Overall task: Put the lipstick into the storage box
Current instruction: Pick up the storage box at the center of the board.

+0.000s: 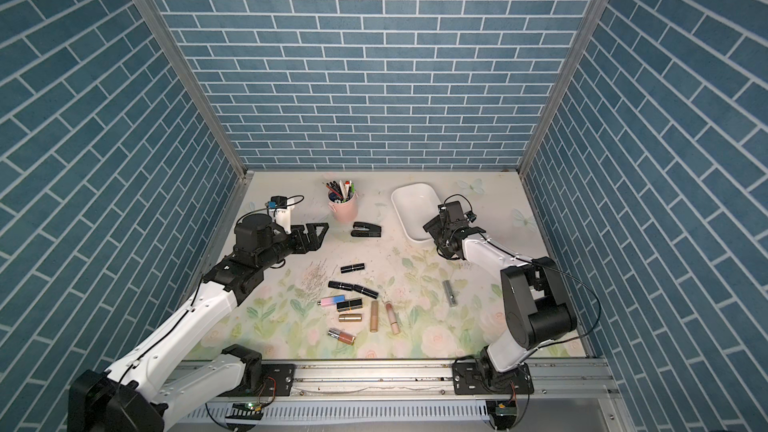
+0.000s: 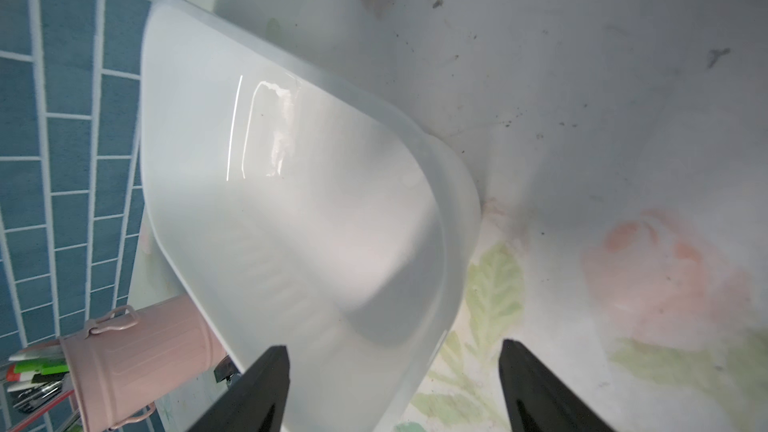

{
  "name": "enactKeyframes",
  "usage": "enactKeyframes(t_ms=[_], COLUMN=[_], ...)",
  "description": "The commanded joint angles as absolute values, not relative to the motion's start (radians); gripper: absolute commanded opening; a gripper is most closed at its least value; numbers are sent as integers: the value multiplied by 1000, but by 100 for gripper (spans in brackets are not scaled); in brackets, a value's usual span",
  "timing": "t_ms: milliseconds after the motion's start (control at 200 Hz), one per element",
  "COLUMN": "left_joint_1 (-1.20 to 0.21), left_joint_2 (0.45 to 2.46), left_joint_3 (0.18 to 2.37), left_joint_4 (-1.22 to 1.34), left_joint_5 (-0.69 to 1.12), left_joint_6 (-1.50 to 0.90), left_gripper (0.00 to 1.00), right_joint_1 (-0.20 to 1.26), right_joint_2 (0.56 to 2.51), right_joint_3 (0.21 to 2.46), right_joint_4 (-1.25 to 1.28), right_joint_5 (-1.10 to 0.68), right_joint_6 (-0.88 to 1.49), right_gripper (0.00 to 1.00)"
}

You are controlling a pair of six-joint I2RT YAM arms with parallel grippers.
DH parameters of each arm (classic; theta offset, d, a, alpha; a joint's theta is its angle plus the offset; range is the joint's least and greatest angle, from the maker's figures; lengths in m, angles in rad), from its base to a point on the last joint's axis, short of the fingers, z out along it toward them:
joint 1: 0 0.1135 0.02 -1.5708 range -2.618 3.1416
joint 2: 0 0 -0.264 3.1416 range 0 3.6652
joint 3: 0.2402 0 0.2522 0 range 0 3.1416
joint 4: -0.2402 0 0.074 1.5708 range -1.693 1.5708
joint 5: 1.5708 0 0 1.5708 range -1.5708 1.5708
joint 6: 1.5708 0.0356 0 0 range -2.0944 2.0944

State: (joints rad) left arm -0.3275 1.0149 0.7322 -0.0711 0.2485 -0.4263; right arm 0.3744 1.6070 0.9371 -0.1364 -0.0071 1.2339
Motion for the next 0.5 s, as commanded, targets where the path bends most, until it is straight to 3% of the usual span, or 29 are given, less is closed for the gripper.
enactKeyframes(t_ms=[0, 345, 495], left_joint_1=[-334, -332, -331], left_joint_2=[999, 994, 988], left_joint_3=[716, 704, 698], left_joint_4=[-95, -110, -116], left_joint_5=[235, 214, 205], left_joint_6=[-398, -371, -364], left_gripper=[96, 94, 93], right_joint_1=[389, 419, 422], right_joint_2=[1646, 1710, 1710], right_joint_3=[963, 976, 970], right_joint_4=[-128, -110, -105], right_joint_5=[3, 4, 5], right_joint_6=[1270, 1273, 1275], right_gripper=[81, 55, 33])
